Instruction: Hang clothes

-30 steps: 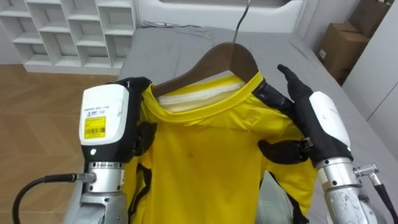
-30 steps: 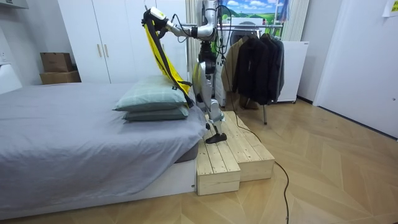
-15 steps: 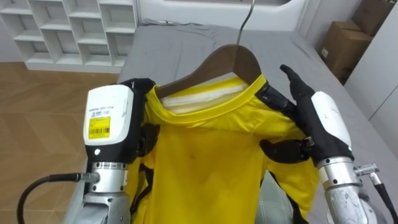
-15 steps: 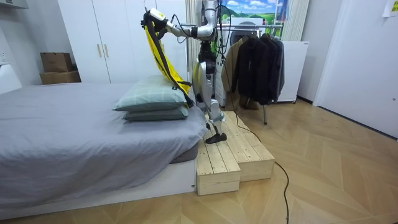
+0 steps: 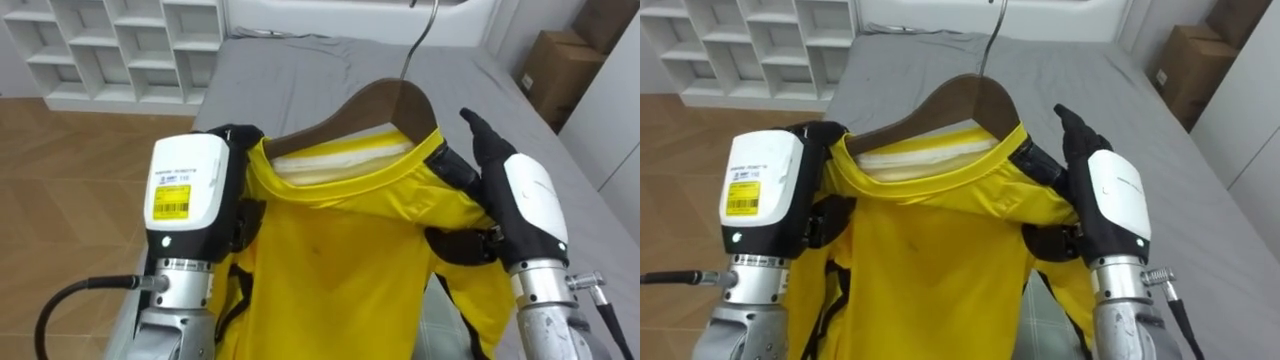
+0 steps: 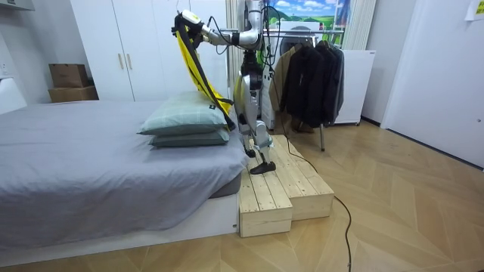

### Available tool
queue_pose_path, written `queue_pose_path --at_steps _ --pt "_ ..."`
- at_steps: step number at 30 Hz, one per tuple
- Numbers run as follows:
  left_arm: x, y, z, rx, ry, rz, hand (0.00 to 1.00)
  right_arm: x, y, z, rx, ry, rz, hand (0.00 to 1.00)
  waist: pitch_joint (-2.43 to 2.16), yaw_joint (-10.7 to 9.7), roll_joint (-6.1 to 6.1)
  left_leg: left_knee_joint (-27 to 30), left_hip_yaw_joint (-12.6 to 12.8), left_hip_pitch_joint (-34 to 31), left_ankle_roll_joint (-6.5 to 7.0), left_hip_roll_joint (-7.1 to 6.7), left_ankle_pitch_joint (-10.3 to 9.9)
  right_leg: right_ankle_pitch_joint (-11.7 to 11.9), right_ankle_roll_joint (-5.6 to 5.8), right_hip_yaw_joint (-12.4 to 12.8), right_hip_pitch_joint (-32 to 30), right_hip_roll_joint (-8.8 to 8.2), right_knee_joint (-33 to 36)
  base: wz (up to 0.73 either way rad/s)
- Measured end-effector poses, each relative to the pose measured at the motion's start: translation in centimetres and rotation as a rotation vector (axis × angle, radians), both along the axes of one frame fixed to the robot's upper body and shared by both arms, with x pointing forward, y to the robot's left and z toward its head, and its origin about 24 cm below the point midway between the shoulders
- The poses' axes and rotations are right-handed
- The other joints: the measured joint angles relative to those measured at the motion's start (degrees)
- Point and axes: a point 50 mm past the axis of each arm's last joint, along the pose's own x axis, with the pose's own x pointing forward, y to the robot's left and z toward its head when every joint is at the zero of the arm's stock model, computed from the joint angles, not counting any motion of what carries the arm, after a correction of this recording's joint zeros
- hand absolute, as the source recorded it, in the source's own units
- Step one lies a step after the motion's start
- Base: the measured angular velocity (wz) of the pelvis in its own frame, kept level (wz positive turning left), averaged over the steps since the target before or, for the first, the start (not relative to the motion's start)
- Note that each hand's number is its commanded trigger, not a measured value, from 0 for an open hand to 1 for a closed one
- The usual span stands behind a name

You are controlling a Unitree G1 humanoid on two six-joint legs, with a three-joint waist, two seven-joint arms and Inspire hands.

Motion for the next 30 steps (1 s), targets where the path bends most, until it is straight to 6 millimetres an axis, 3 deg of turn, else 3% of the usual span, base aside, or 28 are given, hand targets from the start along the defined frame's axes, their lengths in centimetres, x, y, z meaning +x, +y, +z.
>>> queue_pose_path --at_steps 9,30 --pt "0.1 0.1 -0.2 0.008 0.029 0.017 1.00 1.0 0.4 -0.6 -0.015 0.016 0.005 0.00 -0.01 0.05 -0.01 0.01 -0.03 -0.02 0.00 -0.01 0.01 0.01 -0.01 -0.01 -0.01 0.00 0.03 0.00" --pt "0.1 0.0 0.3 0.089 0.041 0.033 1.00 1.2 1.1 -1.5 -0.039 0.087 0.033 0.00 -0.08 -0.09 0.05 0.33 -0.21 -0.12 0.00 0.01 0.01 0.02 -0.02 -0.52 0.03 -0.13 0.19 0.00"
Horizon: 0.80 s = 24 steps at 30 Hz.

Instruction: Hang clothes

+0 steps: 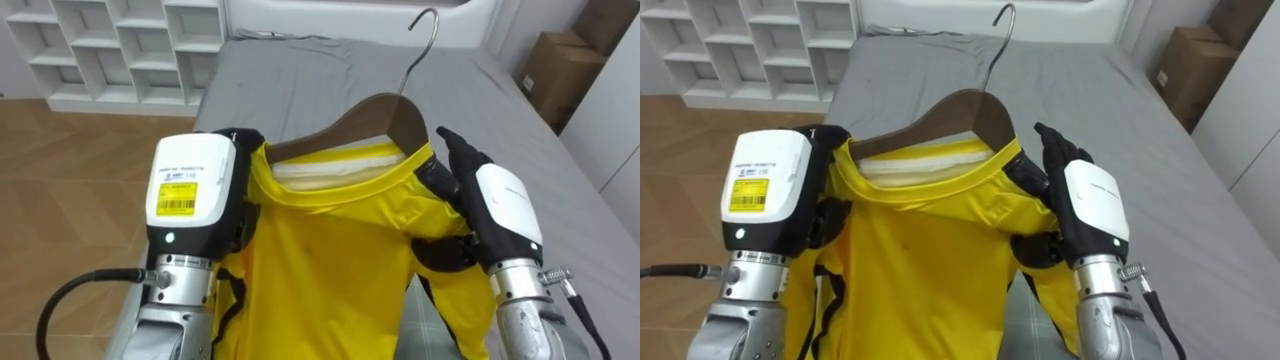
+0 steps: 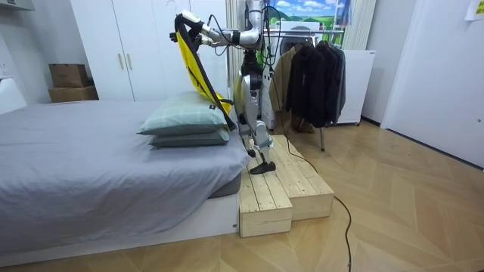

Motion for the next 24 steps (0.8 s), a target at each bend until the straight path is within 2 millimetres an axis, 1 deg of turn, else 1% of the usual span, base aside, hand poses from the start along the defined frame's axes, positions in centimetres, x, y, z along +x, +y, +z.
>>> queue_pose_path --at_steps 1,3,4,5,6,8,9,24 --pt "0.00 0.00 0.00 0.000 0.000 0.000 1.00 0.00 0.00 0.00 0.000 0.000 0.000 0.00 0.00 0.00 0.00 0.02 0.00 0.00 0.00 0.00 0.00 0.00 0.00 0.00 0.00 -0.01 0.02 0.00" --pt "0.00 0.00 0.00 0.000 0.000 0.000 1.00 0.00 0.00 0.00 0.000 0.000 0.000 0.20 0.00 0.00 0.00 0.05 0.00 0.01 0.00 -0.01 0.00 0.01 -0.01 0.00 0.01 -0.01 0.04 0.00" --pt "0.00 0.00 0.00 0.000 0.000 0.000 1.00 0.00 0.00 0.00 0.000 0.000 0.000 0.47 0.00 0.00 0.00 0.08 0.00 0.01 0.00 -0.01 0.00 0.01 -0.01 0.00 0.02 -0.02 0.06 0.00" --pt "0.00 0.00 0.00 0.000 0.000 0.000 1.00 0.00 0.00 0.00 0.000 0.000 0.000 0.59 0.00 0.00 0.00 0.09 0.00 0.00 0.00 -0.01 0.00 0.01 -0.01 0.00 0.02 -0.02 0.06 0.00" --pt "0.00 0.00 0.00 0.000 0.000 0.000 1.00 0.00 0.00 0.00 0.000 0.000 0.000 0.69 0.00 0.00 0.00 0.11 0.00 0.01 0.00 -0.01 0.00 0.01 -0.02 0.00 0.03 -0.02 0.07 0.00" --pt "0.00 0.00 0.00 0.000 0.000 0.000 1.00 0.00 -0.01 0.00 0.001 0.000 0.000 0.95 0.00 -0.02 0.00 0.13 -0.01 0.00 0.00 -0.01 0.00 0.01 -0.02 0.00 0.04 -0.03 0.08 0.00" --pt "0.00 -0.01 0.00 0.000 0.000 0.000 1.00 0.00 -0.01 -0.01 0.002 0.001 0.000 1.00 0.00 -0.05 0.00 0.13 -0.02 0.00 0.00 -0.01 0.00 0.01 -0.02 -0.02 0.04 -0.03 0.08 0.00" --pt "0.02 0.09 -0.15 0.003 0.012 0.023 1.00 -0.03 0.12 -0.58 0.027 0.050 0.003 1.00 -0.03 -0.35 -0.16 0.13 -0.38 0.15 0.00 -0.04 0.00 0.01 -0.02 -0.35 0.40 -0.14 0.05 0.00"
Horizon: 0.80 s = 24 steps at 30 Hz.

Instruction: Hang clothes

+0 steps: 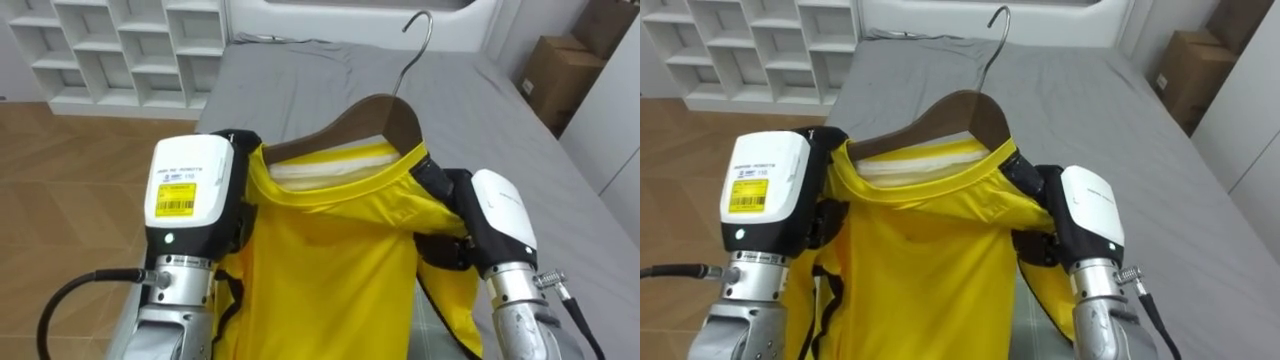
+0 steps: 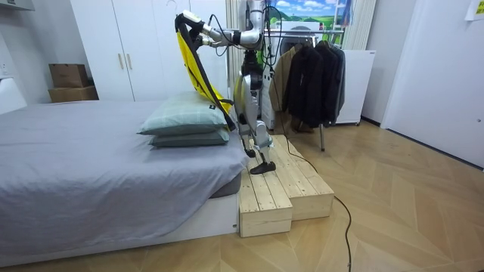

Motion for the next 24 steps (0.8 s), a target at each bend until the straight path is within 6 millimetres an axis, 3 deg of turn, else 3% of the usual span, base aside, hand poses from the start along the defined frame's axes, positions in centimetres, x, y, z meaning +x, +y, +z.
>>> queue_pose_path --at_steps 20,22,23,24 --pt "-0.02 0.15 -0.07 0.025 0.003 0.005 1.00 -0.02 0.15 -0.27 0.008 0.032 0.006 1.00 -0.16 -0.90 -0.61 -0.01 -0.02 -0.09 0.00 -0.02 0.00 -0.03 0.04 0.17 -0.01 0.01 -0.18 0.00" --pt "-0.02 0.16 -0.07 0.025 0.003 0.005 0.56 -0.03 0.21 -0.29 0.008 0.033 0.008 1.00 -0.21 -1.12 -0.75 -0.01 -0.02 -0.08 0.00 -0.03 0.00 -0.03 0.04 0.17 -0.01 0.00 -0.15 0.00" --pt "-0.02 0.16 -0.07 0.025 0.003 0.005 0.00 -0.04 0.23 -0.29 0.008 0.033 0.008 1.00 -0.22 -1.13 -0.80 -0.02 -0.02 -0.07 0.00 -0.02 0.00 -0.03 0.04 0.17 -0.01 0.01 -0.14 0.00" --pt "-0.02 0.16 -0.07 0.025 0.003 0.005 0.00 -0.03 0.19 -0.29 0.009 0.033 0.007 1.00 -0.22 -1.10 -0.89 -0.02 -0.02 -0.04 0.00 -0.02 0.00 -0.03 0.04 0.16 -0.01 0.03 -0.12 0.00"
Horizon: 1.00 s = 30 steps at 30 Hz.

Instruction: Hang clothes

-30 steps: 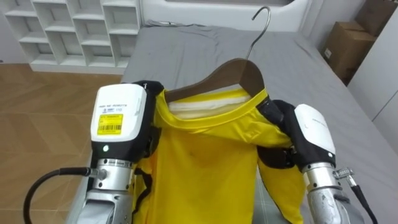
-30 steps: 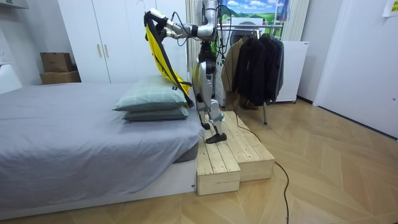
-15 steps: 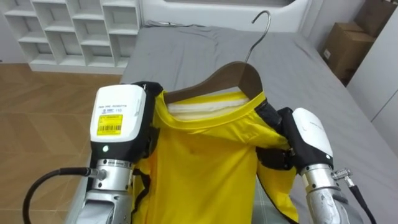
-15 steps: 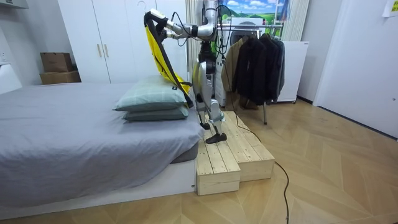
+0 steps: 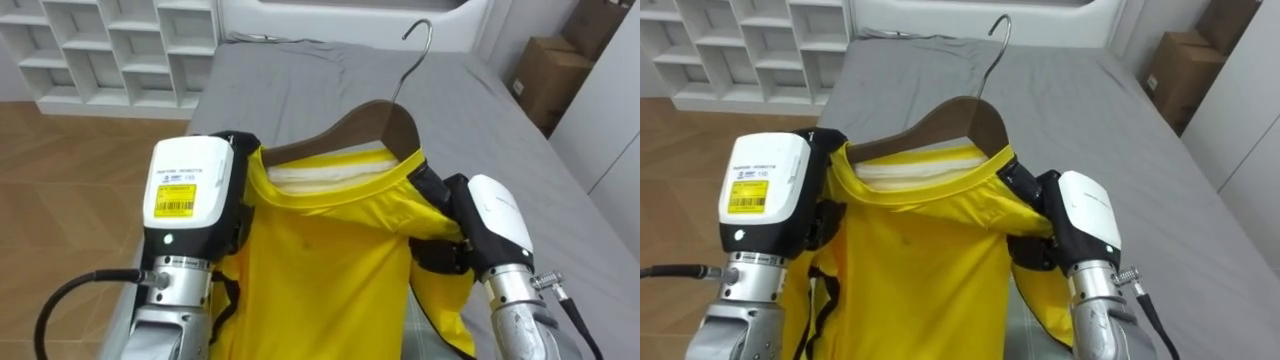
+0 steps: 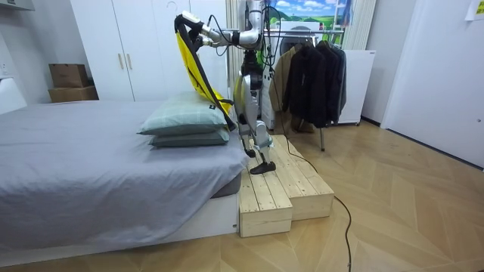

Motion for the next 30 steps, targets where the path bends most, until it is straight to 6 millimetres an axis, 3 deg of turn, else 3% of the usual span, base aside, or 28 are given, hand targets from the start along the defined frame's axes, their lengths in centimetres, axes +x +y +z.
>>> queue_pose_path --at_steps 9,19,30 --pt "-0.1 -1.0 -0.6 -0.149 0.066 -0.064 0.00 -0.1 0.1 -0.3 -0.020 0.010 0.002 1.00 0.07 0.07 -0.01 0.02 -0.01 0.10 0.00 0.01 0.00 0.01 -0.02 -0.12 0.12 0.01 0.09 0.00" --pt "-0.5 -3.1 -1.3 -0.215 0.129 -0.152 0.00 -0.2 0.6 -0.8 -0.041 0.021 0.019 1.00 0.79 1.32 1.15 0.00 0.01 -0.09 0.00 -0.01 0.00 0.00 0.00 -0.17 -0.04 0.01 0.08 0.00" --pt "-0.6 -3.7 -1.4 -0.210 0.153 -0.189 0.00 0.0 2.0 -0.6 -0.082 -0.009 0.038 1.00 0.64 1.49 1.38 0.23 0.02 -0.71 0.00 0.01 0.00 0.00 0.00 -0.06 -0.57 0.01 0.10 0.00"
